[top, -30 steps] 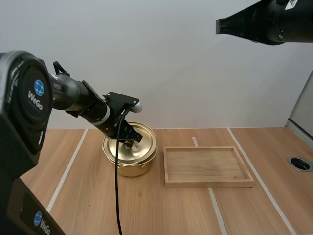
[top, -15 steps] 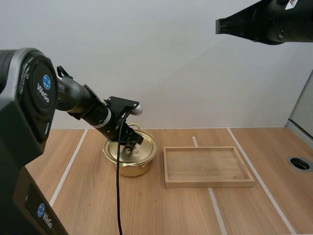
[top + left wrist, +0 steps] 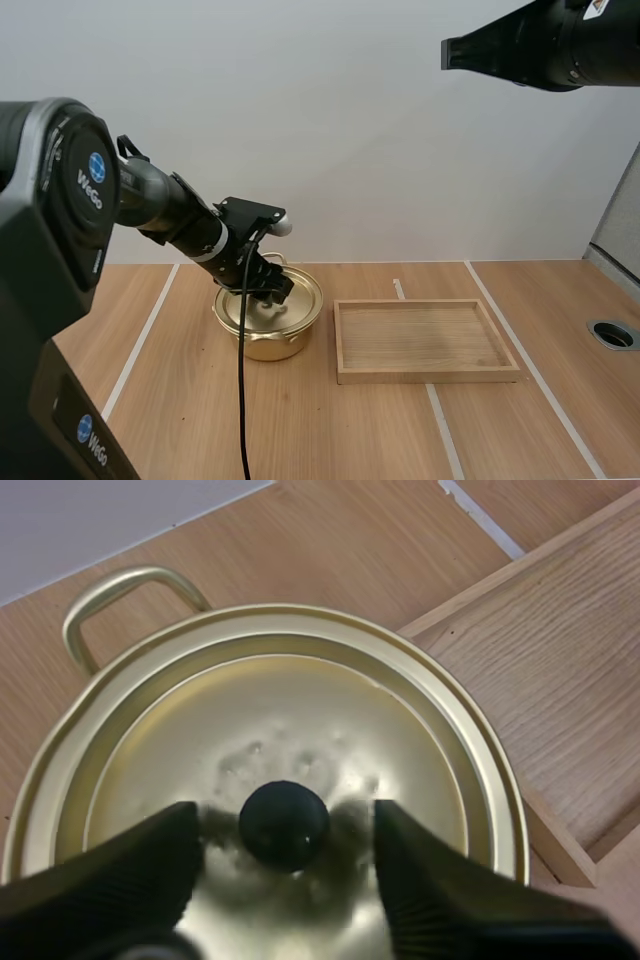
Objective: Open the pot, put the pineapple inside, and close it
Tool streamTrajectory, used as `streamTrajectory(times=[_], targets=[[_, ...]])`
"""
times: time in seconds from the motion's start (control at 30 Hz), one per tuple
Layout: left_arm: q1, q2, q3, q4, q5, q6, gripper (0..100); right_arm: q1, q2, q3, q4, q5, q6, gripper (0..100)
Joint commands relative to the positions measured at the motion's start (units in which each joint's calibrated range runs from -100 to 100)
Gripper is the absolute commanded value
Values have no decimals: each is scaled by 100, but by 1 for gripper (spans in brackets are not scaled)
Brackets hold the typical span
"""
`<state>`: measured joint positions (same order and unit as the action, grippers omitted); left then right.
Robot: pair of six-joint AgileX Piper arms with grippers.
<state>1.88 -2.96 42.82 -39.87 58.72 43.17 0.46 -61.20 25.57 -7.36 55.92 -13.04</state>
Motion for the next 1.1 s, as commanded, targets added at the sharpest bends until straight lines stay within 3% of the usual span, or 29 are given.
streamTrajectory(times=[0.0,0.37,0.8,1.07], targets=[[-3,15,9,-170,-152,18,100,-20,-60,-23,5,-45,0,0],[-3,-233,-108,-661,-186,6,100,-20,-60,-23,5,-45,0,0],[-3,-2029,-806,-762,-303,-871,100,-20,-60,-23,14,-45,0,0],[-3,-3844,-806,-354,-2247,-907,100,-20,-60,-23,14,-45,0,0]])
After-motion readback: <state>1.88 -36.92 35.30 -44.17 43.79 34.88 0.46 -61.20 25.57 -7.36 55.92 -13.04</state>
